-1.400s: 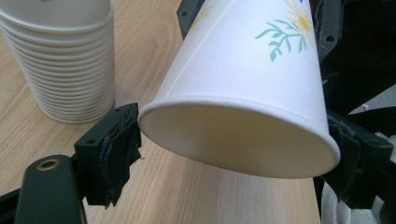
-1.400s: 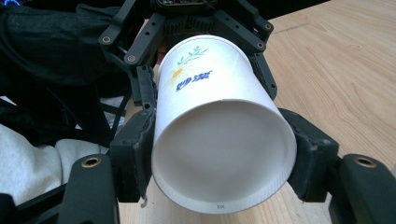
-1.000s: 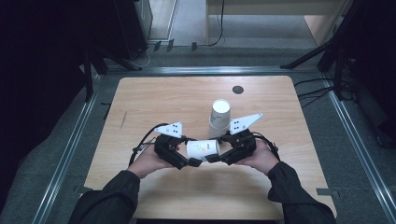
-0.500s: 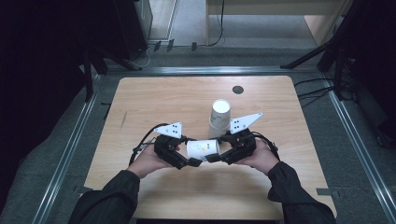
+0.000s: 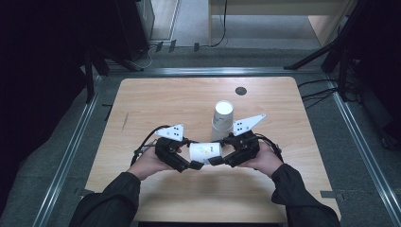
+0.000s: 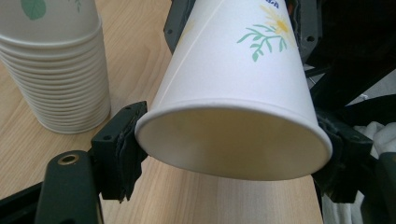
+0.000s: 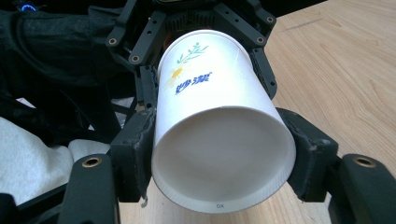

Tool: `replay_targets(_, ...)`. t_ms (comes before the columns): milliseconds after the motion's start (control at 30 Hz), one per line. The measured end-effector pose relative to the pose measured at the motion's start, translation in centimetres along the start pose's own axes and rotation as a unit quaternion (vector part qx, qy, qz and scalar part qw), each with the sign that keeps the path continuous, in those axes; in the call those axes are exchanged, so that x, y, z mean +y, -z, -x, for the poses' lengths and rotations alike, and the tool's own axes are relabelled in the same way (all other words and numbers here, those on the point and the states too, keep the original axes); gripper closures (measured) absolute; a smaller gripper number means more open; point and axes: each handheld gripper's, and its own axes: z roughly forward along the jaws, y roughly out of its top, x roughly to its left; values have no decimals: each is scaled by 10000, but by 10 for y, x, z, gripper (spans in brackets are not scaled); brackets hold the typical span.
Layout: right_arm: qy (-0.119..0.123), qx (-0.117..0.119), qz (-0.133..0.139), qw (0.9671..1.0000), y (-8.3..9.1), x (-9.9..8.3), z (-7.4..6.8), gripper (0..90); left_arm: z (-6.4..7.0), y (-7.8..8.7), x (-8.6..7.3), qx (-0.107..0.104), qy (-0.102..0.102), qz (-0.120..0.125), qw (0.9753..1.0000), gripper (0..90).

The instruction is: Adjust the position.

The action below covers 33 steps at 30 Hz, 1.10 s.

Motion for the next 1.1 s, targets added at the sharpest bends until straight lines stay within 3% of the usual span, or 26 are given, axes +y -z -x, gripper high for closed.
replay_targets(700, 15, -39, -5, 10000, 0, 0, 0, 333, 0, 0, 0, 26, 20, -7, 10000, 230)
replay_targets(933, 4, -48, -21, 10000, 0, 0, -1, 288, -1, 4, 1, 40, 65, 31, 10000, 229)
replay_targets(1100, 6, -155, -45, 9999, 2, -1, 0, 288, -4, 9, 3, -11, 175, -105, 9998, 230)
